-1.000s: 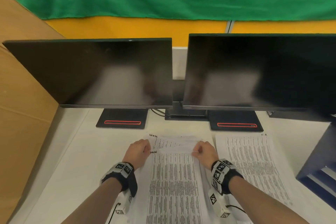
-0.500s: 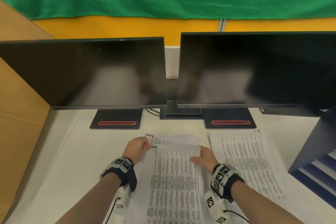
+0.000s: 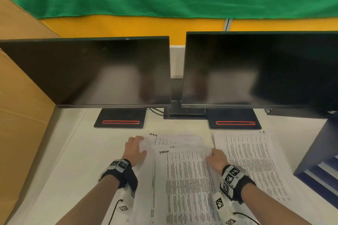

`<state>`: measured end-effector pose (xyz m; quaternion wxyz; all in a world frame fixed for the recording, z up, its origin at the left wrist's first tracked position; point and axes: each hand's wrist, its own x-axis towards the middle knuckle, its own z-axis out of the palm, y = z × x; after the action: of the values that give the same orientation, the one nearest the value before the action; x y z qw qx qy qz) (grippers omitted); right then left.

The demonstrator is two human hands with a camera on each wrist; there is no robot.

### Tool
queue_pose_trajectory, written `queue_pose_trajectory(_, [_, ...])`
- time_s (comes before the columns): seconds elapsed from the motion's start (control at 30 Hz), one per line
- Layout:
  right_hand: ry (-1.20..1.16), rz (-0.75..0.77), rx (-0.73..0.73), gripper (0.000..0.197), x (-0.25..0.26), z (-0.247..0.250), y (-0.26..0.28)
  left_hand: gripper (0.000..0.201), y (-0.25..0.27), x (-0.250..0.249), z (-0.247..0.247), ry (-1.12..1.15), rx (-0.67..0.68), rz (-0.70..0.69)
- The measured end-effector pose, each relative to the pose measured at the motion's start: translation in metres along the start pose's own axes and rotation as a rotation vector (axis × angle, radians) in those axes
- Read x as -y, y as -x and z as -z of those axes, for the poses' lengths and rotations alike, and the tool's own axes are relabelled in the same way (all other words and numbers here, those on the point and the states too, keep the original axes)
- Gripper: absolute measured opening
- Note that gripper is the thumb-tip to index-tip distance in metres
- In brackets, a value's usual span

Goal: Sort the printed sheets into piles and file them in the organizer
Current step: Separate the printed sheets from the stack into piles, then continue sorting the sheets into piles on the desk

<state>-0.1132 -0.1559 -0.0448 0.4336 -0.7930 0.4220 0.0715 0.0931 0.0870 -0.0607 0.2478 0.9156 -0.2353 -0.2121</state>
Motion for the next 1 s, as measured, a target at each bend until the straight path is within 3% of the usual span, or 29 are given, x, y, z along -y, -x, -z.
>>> queue_pose_trajectory(0.07, [-0.012,-0.022,-0.031,0.015,-0.004,-0.002,-0.001,0.067,0.000,-0.001,-0.001,0.079,0.044,0.097])
queue_pose_trajectory(0.17, [-0.023,-0.019,-0.021,0.009,-0.003,-0.007,0.000,0.074,-0.003,-0.005,-0.005,0.155,0.078,0.168])
queue_pose_trajectory(0.27, [-0.045,-0.017,-0.004,0.004,0.004,-0.010,0.005,0.061,-0.003,-0.004,-0.013,0.167,0.090,0.197])
queue_pose_trajectory(0.43, [-0.101,-0.010,0.032,0.025,0.008,-0.013,0.007,0.035,0.000,0.002,-0.015,0.271,0.088,0.292])
queue_pose_trajectory(0.53, [-0.162,0.005,0.064,0.026,0.011,-0.017,0.009,0.046,-0.003,0.013,-0.009,0.282,0.119,0.305])
queue_pose_trajectory(0.63, [-0.184,0.003,0.080,0.030,0.019,-0.021,0.009,0.064,-0.004,0.023,-0.003,0.273,0.064,0.336])
queue_pose_trajectory(0.8, [-0.055,-0.084,0.042,0.042,0.016,-0.021,0.000,0.045,0.007,0.026,0.019,0.094,-0.099,0.361])
queue_pose_trajectory(1.0, [0.000,-0.098,0.063,0.051,0.021,-0.024,0.005,0.030,0.000,0.047,0.043,-0.047,-0.119,0.463])
